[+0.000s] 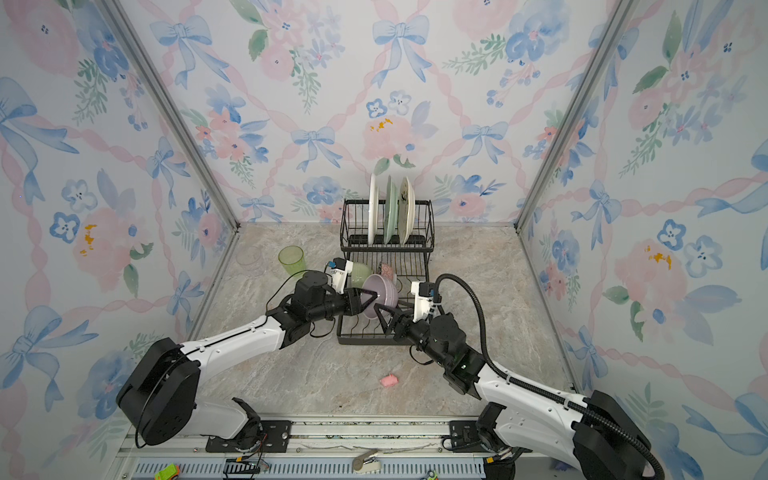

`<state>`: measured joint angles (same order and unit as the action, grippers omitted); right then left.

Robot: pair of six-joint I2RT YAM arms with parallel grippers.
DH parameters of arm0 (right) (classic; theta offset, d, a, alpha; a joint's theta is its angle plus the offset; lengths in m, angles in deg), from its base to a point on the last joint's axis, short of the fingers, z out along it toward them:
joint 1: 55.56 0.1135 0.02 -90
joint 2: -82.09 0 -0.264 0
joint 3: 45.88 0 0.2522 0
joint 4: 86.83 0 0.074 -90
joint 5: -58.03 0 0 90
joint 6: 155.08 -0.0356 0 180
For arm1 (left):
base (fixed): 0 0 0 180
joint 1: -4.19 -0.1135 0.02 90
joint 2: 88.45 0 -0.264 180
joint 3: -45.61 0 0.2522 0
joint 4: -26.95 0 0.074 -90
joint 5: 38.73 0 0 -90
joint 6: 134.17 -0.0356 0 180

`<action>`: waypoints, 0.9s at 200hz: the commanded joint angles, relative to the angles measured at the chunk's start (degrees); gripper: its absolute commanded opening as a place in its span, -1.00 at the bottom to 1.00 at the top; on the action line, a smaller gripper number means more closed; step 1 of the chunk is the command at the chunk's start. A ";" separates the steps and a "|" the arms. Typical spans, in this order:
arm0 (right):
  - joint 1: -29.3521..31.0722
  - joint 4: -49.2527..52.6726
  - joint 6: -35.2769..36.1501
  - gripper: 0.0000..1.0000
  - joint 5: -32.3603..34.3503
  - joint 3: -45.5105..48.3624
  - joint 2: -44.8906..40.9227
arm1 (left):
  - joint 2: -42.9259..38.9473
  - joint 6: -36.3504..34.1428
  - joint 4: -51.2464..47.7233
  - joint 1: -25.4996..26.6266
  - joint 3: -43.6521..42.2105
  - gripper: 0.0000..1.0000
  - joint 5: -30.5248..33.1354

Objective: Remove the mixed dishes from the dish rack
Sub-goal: 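Lift the lavender bowl toward the left gripper while the left gripper closes on it, then open the right gripper while the left gripper carries the lavender bowl away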

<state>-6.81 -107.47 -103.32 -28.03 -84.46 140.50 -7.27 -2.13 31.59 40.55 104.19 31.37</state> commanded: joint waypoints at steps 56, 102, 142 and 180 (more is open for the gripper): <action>4.30 -0.14 7.67 0.19 3.97 -3.38 -0.40 | 0.03 -0.29 0.07 0.03 0.80 -0.93 0.02; 5.39 1.14 8.91 0.48 5.93 -3.80 -0.33 | -1.19 -0.53 0.07 -0.06 0.01 -1.00 0.21; 5.87 2.38 9.82 0.93 6.86 -4.44 -0.38 | -3.66 -0.29 0.07 -0.39 -1.73 -1.00 1.65; 6.18 5.58 11.97 0.94 8.18 -6.33 -0.28 | -8.00 -0.76 -1.10 -1.78 -4.45 -1.00 4.13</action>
<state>-1.70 -102.66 -94.10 -20.33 -87.12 140.59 -11.49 -2.96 30.34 40.13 101.76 32.01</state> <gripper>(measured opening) 0.974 0.061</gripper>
